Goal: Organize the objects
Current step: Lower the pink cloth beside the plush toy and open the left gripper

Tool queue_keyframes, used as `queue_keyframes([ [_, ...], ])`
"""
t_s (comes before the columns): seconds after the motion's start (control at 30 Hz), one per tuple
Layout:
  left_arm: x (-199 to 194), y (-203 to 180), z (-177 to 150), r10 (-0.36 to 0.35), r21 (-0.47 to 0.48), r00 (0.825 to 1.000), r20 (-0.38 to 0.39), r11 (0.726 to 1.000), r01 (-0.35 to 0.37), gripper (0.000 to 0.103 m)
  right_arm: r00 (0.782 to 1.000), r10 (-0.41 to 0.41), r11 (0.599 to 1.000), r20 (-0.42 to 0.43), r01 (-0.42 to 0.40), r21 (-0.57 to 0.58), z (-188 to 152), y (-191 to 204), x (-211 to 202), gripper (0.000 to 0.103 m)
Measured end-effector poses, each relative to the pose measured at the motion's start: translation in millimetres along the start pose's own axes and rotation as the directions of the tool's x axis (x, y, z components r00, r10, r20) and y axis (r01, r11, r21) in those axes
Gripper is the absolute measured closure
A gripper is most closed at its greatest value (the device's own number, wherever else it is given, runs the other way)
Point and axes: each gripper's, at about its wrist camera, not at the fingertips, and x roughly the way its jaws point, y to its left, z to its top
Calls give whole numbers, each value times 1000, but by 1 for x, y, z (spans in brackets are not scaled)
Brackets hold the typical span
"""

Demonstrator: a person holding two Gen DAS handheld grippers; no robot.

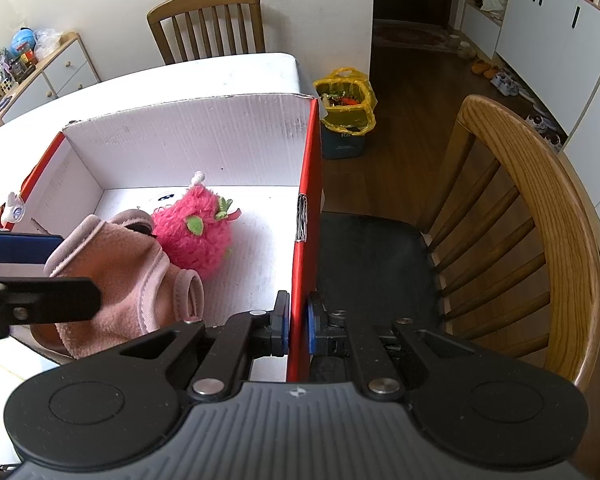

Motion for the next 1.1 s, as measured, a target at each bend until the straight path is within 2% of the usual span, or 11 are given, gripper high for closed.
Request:
queue_keyframes([
  [0.27, -20, 5, 0, 19, -4, 999, 46, 1000, -19, 16, 1000, -5, 1000, -1, 5, 1, 0, -1, 0, 95],
  [0.33, -26, 8, 0, 20, -8, 998, 63, 1000, -19, 7, 1000, -7, 1000, -1, 7, 1, 0, -1, 0, 95],
  [0.6, -52, 24, 0, 101, -28, 987, 125, 995, -98, 2, 1000, -15, 1000, -6, 15, 2, 1, 0, -1, 95],
  [0.83, -81, 64, -1, 233, -71, 959, 162, 972, -224, 1, 1000, -20, 1000, -11, 20, -1, 1, 2, -1, 95],
  [1.0, -99, 102, -6, 335, -107, 930, 153, 941, -321, 1, 1000, -22, 1000, -12, 22, -1, 1, 2, 0, 95],
  [1.1, -109, 123, -9, 368, -121, 919, 142, 928, -352, 1, 1000, -26, 1000, -15, 26, 0, 2, 2, 1, 95],
])
